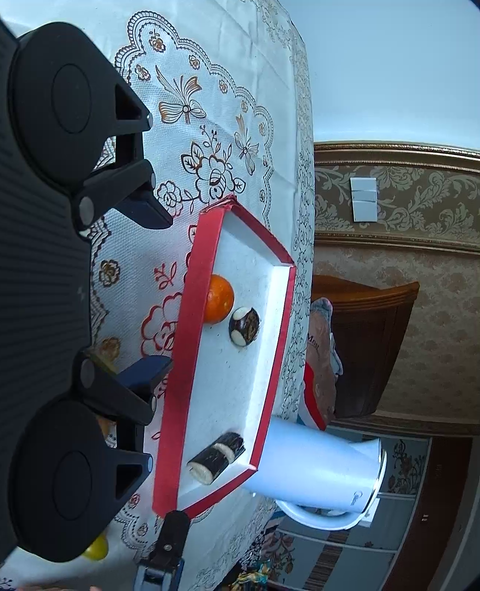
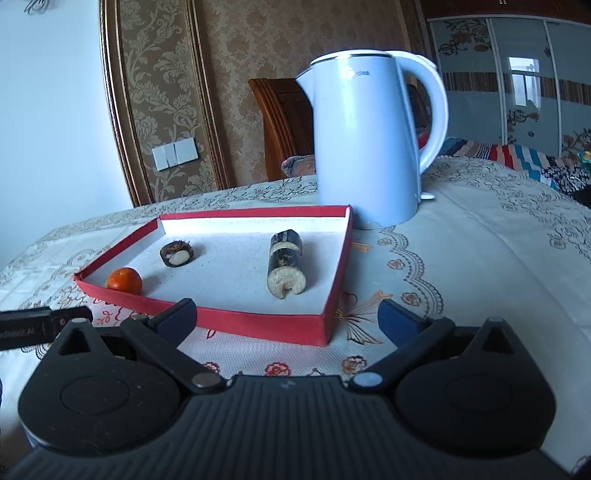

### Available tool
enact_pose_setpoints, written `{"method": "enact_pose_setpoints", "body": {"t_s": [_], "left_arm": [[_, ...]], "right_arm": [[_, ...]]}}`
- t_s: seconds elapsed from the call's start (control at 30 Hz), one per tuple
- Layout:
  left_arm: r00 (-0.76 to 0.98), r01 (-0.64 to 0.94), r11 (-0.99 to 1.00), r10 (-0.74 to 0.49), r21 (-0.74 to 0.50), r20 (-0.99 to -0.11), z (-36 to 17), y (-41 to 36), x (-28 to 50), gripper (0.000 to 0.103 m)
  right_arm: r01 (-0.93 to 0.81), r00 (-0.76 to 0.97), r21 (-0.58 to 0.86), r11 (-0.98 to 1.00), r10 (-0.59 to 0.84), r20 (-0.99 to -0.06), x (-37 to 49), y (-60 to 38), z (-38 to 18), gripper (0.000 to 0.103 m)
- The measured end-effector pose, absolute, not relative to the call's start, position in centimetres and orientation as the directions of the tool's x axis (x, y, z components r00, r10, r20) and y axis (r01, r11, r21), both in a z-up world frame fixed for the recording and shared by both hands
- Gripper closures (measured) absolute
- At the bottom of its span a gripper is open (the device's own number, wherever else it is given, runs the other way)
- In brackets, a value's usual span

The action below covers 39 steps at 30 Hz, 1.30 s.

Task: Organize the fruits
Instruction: 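Pull both grippers back from the tray toward the fruit on the cloth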

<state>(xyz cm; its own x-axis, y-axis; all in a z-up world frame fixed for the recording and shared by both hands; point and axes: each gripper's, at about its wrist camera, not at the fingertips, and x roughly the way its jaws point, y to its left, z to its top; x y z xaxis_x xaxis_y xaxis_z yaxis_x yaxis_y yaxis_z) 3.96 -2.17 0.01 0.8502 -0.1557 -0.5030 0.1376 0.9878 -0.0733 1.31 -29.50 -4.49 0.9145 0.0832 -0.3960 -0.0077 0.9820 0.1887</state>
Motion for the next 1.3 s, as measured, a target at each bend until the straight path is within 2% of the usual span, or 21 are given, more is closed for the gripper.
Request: {"method": "enact_pose_setpoints", "body": {"t_s": [0.17,0.37,0.77,1.0,1.07,1.23,1.3], "left_arm": [[0.85,0.152,0.988,-0.143,-0.024,-0.508,-0.3,-3.0,3.7,0.028],[0.845,0.165,0.986,-0.152,-0.02,-0.513,-0.5,-3.0,3.3,0.028],[0.858,0.257,0.966,-0.221,0.013,-0.464,-0.1,-3.9,1.4,0.028],[0.828,0.303,0.953,-0.252,0.021,-0.501,-0.7,-4.1,1.2,0.027],[0.816,0.322,0.947,-0.267,0.018,-0.512,-0.9,-3.9,1.0,0.018],[0.813,0.314,0.95,-0.266,0.004,-0.519,-1.0,-3.7,1.2,0.017],[0.833,0.295,0.955,-0.238,0.035,-0.5,-0.7,-3.3,0.9,0.017]], "right_arm": [[0.0,0.904,0.181,0.983,0.077,-0.42,1.6,-29.4,-4.8,0.0],[0.012,0.899,0.178,0.984,0.068,-0.433,1.7,-29.4,-4.9,0.0],[0.023,0.896,0.176,0.984,0.058,-0.439,1.2,-29.6,-5.1,0.0],[0.02,0.897,0.174,0.984,0.059,-0.437,1.2,-29.6,-5.1,0.0],[0.019,0.898,0.174,0.985,0.059,-0.436,1.2,-29.6,-5.1,0.0],[0.02,0.896,0.172,0.985,0.059,-0.441,1.2,-29.5,-5.2,0.0],[0.022,0.895,0.173,0.985,0.057,-0.442,1.3,-29.6,-5.2,0.0]]}}
